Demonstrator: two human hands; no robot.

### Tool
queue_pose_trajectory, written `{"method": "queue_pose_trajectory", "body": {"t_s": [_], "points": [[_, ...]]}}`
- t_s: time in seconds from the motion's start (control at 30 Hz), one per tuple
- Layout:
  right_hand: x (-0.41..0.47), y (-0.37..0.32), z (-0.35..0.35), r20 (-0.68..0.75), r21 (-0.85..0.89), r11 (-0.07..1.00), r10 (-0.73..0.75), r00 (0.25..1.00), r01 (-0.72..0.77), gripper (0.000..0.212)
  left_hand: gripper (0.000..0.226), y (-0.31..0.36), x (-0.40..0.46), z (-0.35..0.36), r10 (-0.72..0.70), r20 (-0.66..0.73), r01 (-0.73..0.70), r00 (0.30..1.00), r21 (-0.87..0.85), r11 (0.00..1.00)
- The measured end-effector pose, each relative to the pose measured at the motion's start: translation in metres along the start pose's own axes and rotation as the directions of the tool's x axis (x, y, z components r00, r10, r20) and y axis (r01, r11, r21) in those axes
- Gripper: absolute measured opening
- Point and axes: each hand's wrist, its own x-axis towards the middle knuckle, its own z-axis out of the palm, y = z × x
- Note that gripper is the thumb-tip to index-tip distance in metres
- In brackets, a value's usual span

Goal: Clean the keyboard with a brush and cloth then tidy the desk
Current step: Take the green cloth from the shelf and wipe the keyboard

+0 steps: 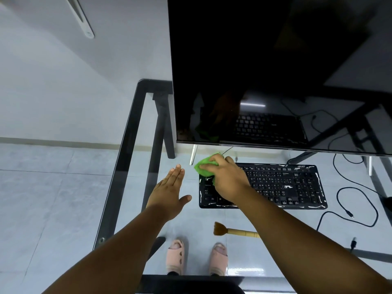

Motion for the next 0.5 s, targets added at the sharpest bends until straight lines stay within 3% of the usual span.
{"method": "queue_pose_trajectory", "body": {"t_s": [0.13,0.33,0.5], "points": [[0.009,-0.007,-0.001,-0.01,0.05,0.996,0.077,0.997,-0.076,0.069,0.082,0.0,-0.001,0.0,-0.003,0.005,0.003,1.0,0.001,1.0],[-0.021,0.0,0.011,0.023,0.056,0.996,-0.074,0.997,0.073,0.063,0.081,-0.002,-0.001,0.0,0.009,0.0,-0.009,1.0,0.005,1.0],[-0.031,0.004,0.007,0.076,0.069,0.991,-0.116,0.99,0.111,0.059,0.08,0.0,-0.001,0.001,0.009,0.008,-0.009,1.0,0.007,1.0]]}}
